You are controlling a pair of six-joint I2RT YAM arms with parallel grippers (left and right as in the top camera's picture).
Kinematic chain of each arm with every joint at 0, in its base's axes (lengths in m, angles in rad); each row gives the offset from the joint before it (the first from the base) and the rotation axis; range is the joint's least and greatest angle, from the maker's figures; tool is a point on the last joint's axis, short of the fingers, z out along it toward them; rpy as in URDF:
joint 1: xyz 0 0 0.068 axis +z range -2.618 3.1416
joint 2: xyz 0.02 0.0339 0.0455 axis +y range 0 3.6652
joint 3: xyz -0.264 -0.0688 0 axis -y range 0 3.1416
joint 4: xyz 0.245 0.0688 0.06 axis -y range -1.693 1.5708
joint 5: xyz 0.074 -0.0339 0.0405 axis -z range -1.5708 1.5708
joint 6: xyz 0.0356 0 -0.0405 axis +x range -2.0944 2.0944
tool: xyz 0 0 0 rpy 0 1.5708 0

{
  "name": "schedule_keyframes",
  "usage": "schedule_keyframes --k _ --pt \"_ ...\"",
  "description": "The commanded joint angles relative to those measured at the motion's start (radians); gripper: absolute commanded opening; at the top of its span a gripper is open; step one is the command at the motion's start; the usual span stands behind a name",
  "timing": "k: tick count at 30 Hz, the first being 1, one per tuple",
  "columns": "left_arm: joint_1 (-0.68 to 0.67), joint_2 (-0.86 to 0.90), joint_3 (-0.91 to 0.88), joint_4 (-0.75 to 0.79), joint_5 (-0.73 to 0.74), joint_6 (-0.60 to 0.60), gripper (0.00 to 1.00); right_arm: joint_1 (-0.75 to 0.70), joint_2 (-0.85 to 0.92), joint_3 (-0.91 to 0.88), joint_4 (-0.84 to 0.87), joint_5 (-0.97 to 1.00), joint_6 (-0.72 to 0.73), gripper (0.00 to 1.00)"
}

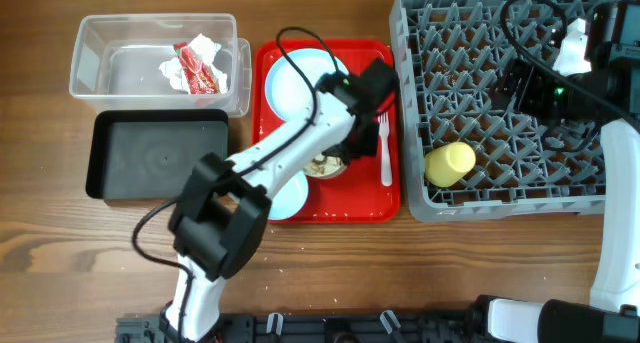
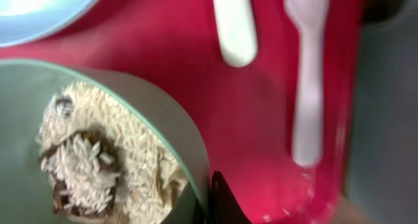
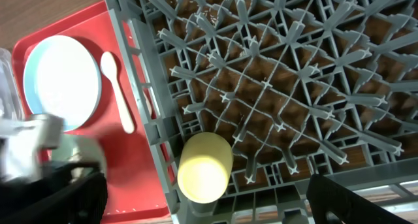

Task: Sort waste into correct bins and load items into the dishwasher rack
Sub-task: 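Grasp the green bowl of rice with the left gripper and lift, then tip the green bowl over the black tray to dump the rice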

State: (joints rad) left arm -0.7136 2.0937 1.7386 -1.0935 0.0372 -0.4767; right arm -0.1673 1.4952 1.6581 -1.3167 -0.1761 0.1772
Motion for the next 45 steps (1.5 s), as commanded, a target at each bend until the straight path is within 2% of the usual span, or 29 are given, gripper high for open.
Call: schedule_keyframes --k 1,6,9,13,17,22,29,34,37,41,45 --pt "0.109 -0.177 0.095 -0.117 0.095 0.029 0.04 -0.001 -0.013 0.018 0.004 -0.006 -0.018 1.0" --pt "0.325 -0.318 0.095 -0.273 0.105 0.098 0.04 -0.001 -0.013 0.018 0.008 -0.006 -0.018 0.99" --pt "0.476 -0.338 0.094 -0.336 0.197 0.218 0.04 -0.001 -0.013 0.018 0.01 -0.006 -0.018 1.0" --pt "0.697 -0.335 0.008 -0.332 0.476 0.461 0.04 -0.001 -0.013 0.018 0.01 -0.006 -0.017 0.99" --pt "0.905 -0.33 -0.18 -0.254 0.76 0.662 0.04 -0.001 -0.013 0.018 0.01 -0.006 -0.018 0.99" --pt "1.089 -0.329 -0.373 -0.147 1.005 0.814 0.04 -0.001 -0.013 0.018 0.018 -0.006 -0.02 1.0" --pt "1.281 -0.263 -0.473 -0.01 1.324 0.81 0.04 -0.001 -0.013 0.018 0.023 0.003 -0.022 1.0" --pt "1.323 -0.158 -0.473 0.016 1.433 0.809 0.04 -0.001 -0.013 0.018 0.021 0.003 -0.026 1.0" --pt "1.324 -0.118 -0.473 0.01 1.528 0.758 0.04 -0.001 -0.013 0.018 0.02 0.002 -0.044 1.0" --pt "1.326 -0.119 -0.472 -0.007 1.54 0.579 0.04 -0.001 -0.013 0.018 0.018 0.002 -0.044 1.0" --pt "1.327 -0.119 -0.472 -0.087 1.54 0.562 0.04 -0.001 -0.013 0.018 0.019 0.002 -0.046 1.0"
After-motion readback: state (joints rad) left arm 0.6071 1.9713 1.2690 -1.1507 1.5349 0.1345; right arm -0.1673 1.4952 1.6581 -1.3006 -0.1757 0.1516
